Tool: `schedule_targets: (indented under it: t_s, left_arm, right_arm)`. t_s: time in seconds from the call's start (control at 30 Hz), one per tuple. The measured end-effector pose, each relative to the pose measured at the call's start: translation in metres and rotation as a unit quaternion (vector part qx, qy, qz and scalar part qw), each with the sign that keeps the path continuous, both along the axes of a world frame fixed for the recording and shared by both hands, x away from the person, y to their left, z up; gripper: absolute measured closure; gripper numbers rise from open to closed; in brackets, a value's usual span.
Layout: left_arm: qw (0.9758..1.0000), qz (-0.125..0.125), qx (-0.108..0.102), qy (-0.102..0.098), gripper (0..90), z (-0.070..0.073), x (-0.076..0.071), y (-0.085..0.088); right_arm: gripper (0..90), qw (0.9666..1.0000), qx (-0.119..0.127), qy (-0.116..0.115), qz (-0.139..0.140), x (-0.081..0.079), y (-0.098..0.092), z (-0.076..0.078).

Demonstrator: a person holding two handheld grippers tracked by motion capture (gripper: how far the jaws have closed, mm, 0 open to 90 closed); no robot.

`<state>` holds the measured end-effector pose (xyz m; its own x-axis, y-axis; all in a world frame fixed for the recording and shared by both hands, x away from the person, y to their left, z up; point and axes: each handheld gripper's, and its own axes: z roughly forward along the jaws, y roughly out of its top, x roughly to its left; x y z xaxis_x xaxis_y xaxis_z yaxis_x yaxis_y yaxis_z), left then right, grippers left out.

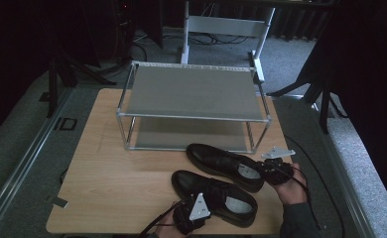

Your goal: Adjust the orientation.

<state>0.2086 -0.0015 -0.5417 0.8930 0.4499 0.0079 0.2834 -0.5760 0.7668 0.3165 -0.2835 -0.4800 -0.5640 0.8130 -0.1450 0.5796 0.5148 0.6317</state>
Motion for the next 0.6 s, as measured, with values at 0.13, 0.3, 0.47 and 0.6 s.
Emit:
schedule_targets:
  t_s: [0.13, 0.3, 0.47, 0.6]
  left_arm:
    - [0.9999, 0.01, -0.001, 0.0, 89.2, 0.0, 0.01, -0.002]
    - [1.0, 0.004, -0.004, -0.001, 89.1, -0.001, 0.014, -0.006]
    - [0.9999, -0.012, -0.011, 0.005, 87.8, -0.003, 0.018, -0.015]
    - [0.9996, -0.025, -0.007, 0.009, 87.8, -0.005, 0.018, -0.026]
  right_arm:
    - [81.2, 1.0, 0.002, 0.002, 0.0, -0.002, -0.001, 0.001]
    - [81.4, 1.0, 0.001, 0.004, -0.001, -0.005, -0.005, 0.001]
    - [81.3, 1.0, 0.004, 0.005, -0.005, -0.01, -0.008, 0.001]
    - [81.4, 0.9999, 0.01, 0.003, -0.012, -0.013, -0.008, 0.0]
